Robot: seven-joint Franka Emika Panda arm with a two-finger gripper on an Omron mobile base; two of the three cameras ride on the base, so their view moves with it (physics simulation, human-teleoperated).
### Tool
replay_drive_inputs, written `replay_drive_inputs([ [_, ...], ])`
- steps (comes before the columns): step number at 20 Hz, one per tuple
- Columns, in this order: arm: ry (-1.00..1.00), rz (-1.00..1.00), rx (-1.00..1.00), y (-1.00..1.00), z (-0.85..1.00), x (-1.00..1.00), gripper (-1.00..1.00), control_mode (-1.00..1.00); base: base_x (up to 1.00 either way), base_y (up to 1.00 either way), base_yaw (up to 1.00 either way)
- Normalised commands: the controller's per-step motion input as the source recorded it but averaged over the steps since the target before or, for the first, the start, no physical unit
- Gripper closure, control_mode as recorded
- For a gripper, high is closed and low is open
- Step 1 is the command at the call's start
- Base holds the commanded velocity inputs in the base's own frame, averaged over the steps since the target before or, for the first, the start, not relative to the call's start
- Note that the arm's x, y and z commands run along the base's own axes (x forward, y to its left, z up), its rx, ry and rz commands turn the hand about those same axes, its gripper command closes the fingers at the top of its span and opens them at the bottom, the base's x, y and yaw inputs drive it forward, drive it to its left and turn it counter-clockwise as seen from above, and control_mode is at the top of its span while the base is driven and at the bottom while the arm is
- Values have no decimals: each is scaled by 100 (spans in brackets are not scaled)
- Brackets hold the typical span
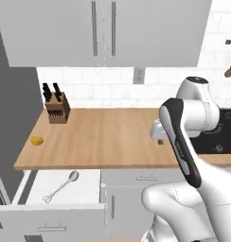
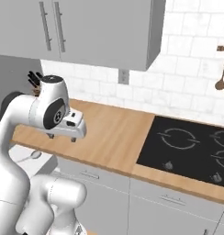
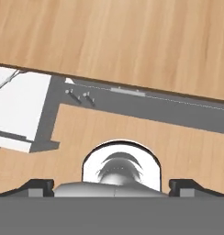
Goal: Pick the tongs from the drawer and place it on the counter.
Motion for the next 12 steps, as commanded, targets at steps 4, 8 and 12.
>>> replay_drive_inputs([
  [4,0,0,0,0,0,0,-100,100,0,-3,77],
  [8,0,0,0,0,0,0,-100,100,-8,4,75],
  [12,0,0,0,0,0,0,-100,100,-41,-6,74],
])
